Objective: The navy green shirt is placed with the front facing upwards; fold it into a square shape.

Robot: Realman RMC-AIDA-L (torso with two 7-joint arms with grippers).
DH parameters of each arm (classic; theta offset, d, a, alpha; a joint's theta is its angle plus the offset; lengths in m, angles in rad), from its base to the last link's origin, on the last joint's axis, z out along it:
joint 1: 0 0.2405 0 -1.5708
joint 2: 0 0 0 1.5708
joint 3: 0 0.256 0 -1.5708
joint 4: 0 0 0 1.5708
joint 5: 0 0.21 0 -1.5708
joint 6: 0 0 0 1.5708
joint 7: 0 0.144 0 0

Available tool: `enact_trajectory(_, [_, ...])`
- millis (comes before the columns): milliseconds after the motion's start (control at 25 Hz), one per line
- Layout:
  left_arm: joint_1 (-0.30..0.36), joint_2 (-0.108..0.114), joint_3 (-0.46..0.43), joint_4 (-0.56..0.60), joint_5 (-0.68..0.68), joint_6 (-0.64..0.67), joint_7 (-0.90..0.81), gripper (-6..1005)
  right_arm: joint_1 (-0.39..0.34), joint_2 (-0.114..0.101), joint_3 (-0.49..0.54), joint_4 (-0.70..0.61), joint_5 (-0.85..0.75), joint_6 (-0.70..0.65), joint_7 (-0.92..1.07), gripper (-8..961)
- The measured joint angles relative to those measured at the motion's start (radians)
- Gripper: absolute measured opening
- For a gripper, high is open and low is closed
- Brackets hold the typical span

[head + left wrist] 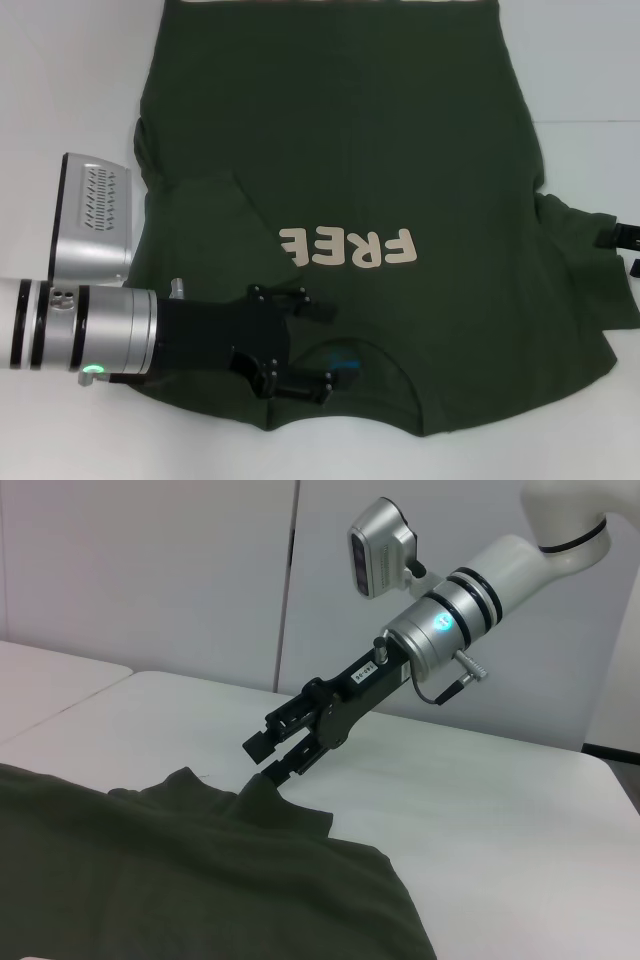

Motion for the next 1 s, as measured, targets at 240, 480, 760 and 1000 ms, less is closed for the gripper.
enact_trajectory(240, [0.0,0.0,-0.001,0.0,0.0,-0.001,0.001,829,0.012,0.006,-0.013,0.023,-0.001,0.033,-0.007,891])
enact_trajectory(480, [0.0,0.0,-0.002,0.0,0.0,-0.002,-0.001,828,0.018,0.011,-0.017,0.035,0.002,0.034,-0.008,841])
enact_trajectory(760, [0.0,0.0,-0.003,0.0,0.0,-0.002,-0.003,828,0.018,0.022,-0.013,0.024,0.01,0.015,-0.008,771])
enact_trajectory(1000, [-0.002,0.0,-0.011,0.0,0.0,-0.002,0.0,828,0.02,0.022,-0.017,0.023,0.007,0.019,-0.002,619])
